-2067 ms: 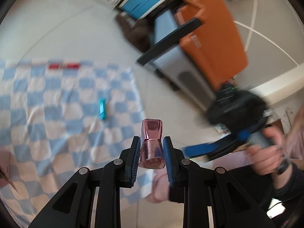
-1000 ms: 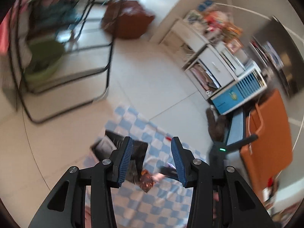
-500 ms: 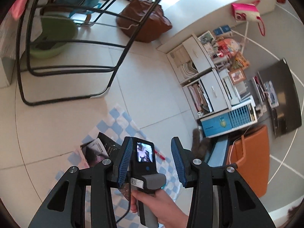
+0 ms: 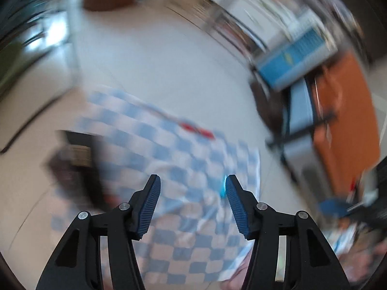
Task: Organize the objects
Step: 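Carry the bottle to the pink box and open the right tool, then move the left tool over the teal tube and close on it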
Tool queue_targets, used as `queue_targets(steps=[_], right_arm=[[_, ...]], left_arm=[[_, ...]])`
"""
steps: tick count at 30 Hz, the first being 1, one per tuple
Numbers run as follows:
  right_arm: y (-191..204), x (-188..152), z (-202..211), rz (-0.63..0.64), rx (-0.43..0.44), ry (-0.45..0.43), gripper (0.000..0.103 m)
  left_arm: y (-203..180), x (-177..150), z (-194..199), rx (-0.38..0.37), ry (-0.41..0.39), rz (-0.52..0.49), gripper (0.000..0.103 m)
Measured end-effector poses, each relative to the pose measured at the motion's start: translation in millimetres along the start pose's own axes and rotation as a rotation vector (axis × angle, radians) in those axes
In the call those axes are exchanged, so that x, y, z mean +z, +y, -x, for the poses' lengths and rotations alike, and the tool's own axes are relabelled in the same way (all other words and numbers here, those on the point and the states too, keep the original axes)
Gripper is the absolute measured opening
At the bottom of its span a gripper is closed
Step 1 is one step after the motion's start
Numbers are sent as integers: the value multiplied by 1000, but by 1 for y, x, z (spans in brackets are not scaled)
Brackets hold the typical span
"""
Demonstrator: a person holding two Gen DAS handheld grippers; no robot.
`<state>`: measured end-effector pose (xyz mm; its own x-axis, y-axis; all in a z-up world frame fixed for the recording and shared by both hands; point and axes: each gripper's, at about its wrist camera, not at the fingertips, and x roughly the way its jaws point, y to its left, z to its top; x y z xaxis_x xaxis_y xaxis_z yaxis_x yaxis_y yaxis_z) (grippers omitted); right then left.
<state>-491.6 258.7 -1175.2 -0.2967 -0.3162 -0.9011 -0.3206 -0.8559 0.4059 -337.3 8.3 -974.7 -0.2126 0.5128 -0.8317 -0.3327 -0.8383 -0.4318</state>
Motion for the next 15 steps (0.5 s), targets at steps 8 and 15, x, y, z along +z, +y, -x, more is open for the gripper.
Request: queue_targets(steps=[8, 15], right_arm=[[-144, -1, 38, -373, 143, -71, 73], [-188, 3, 30, -459, 190, -12, 73]], left_arm=[[-122, -47, -241, 203, 214, -486, 54], [-122, -27, -341, 249, 283, -326, 54]])
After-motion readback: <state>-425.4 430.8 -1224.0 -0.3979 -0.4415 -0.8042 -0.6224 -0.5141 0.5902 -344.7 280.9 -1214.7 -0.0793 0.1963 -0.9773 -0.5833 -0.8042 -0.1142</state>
